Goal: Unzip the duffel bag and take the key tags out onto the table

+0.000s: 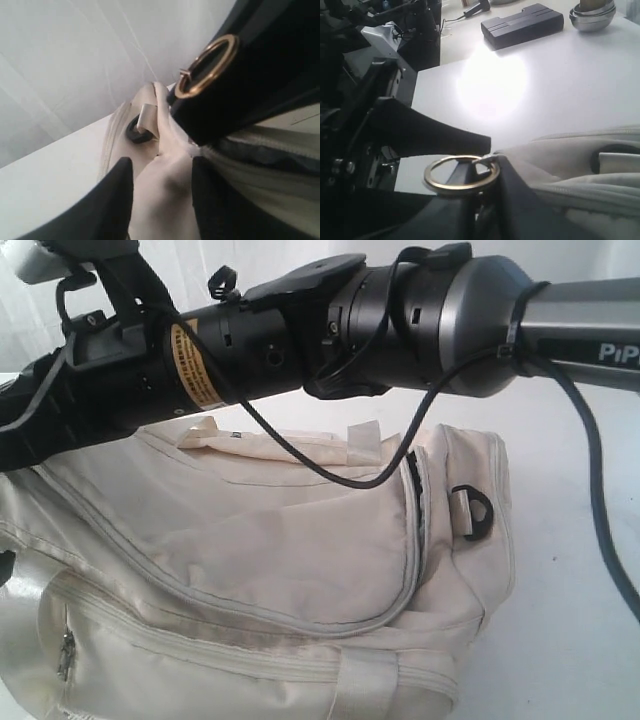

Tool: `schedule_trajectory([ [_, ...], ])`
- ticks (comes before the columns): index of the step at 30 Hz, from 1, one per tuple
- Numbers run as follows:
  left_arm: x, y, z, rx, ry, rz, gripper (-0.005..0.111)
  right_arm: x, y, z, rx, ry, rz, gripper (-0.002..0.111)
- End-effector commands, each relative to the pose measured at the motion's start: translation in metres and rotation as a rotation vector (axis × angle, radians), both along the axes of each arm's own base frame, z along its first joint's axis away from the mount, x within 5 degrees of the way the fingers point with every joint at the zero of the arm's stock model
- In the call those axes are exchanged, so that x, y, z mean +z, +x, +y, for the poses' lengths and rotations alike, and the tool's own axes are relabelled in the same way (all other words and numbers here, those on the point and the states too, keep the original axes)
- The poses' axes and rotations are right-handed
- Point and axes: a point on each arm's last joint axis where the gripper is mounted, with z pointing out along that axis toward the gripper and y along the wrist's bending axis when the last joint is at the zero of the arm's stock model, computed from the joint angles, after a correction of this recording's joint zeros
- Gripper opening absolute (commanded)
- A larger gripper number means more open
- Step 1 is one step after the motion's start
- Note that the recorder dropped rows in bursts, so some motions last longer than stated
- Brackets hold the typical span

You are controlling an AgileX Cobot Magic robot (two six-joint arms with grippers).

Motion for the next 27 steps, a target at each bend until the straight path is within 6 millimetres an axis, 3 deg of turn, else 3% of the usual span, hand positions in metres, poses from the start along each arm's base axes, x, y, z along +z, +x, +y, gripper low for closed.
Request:
schedule_trajectory([
  [1, -0.002, -0.002, -0.007, -0.074, -0.003, 0.005, 0.049, 0.030, -0.002, -0.012, 0.007, 0.098, 0.034, 0.000],
  [6, -0.003, -0.002, -0.009, -0.095, -0.007, 0.008, 0.057, 0.030, 0.001, -0.014, 0.008, 0.100, 0.046, 0.000],
  [20, 0.009, -0.002, -0.013, -0.091, -0.191, 0.042, 0.057, 0.032, -0.004, -0.015, 0.056, 0.108, 0.077, 0.000],
  [27, 0.005, -0.003, -0.010, -0.033, -0.272, 0.135, 0.057, 0.034, -0.005, -0.016, 0.056, 0.110, 0.074, 0.000],
])
